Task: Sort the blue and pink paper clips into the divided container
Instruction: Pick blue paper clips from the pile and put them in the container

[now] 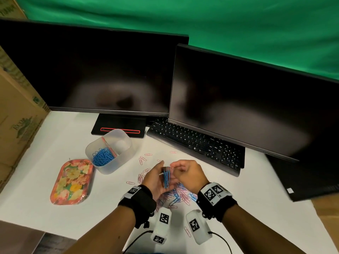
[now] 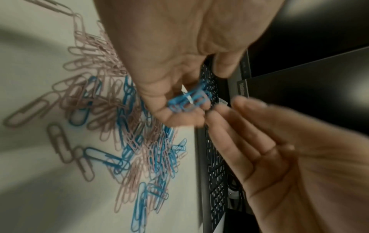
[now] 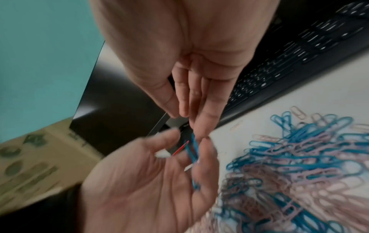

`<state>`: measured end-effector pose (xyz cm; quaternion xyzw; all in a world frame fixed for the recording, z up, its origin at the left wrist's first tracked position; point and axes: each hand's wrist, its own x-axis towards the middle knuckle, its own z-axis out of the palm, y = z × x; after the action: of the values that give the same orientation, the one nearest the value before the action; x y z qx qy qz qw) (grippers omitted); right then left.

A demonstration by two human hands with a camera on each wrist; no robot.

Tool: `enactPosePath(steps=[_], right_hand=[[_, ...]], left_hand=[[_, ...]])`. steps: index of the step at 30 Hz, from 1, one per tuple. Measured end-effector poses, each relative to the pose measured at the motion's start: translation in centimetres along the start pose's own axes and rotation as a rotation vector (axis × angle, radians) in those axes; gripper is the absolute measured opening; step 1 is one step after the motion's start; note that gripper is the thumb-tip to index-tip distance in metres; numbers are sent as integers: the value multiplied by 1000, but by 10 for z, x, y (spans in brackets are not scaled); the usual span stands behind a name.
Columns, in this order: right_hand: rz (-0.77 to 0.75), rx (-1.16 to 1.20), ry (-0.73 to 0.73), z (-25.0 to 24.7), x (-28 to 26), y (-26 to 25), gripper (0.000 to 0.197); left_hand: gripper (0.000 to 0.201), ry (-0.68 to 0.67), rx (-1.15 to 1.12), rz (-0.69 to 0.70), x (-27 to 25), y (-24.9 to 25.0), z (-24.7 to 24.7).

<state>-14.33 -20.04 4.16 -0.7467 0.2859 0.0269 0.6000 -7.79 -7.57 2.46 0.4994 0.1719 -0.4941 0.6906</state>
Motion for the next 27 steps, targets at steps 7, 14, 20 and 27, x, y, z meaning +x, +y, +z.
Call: enactPosePath(steps=[7,14,20,27], right_hand=[[207,-297,291,-68,30,35,31],[232,-736,102,-41,39,35,26],[267,-909,100,-21,55,29,37],[277,-963,37,-12,60,31,24]], left_hand=[[23,227,198,-2,9,7,-27],[34,272,925,285,15,13,-17],[25,118,1748,450,30,10,8],[42,33,2030,363,43,2,22]])
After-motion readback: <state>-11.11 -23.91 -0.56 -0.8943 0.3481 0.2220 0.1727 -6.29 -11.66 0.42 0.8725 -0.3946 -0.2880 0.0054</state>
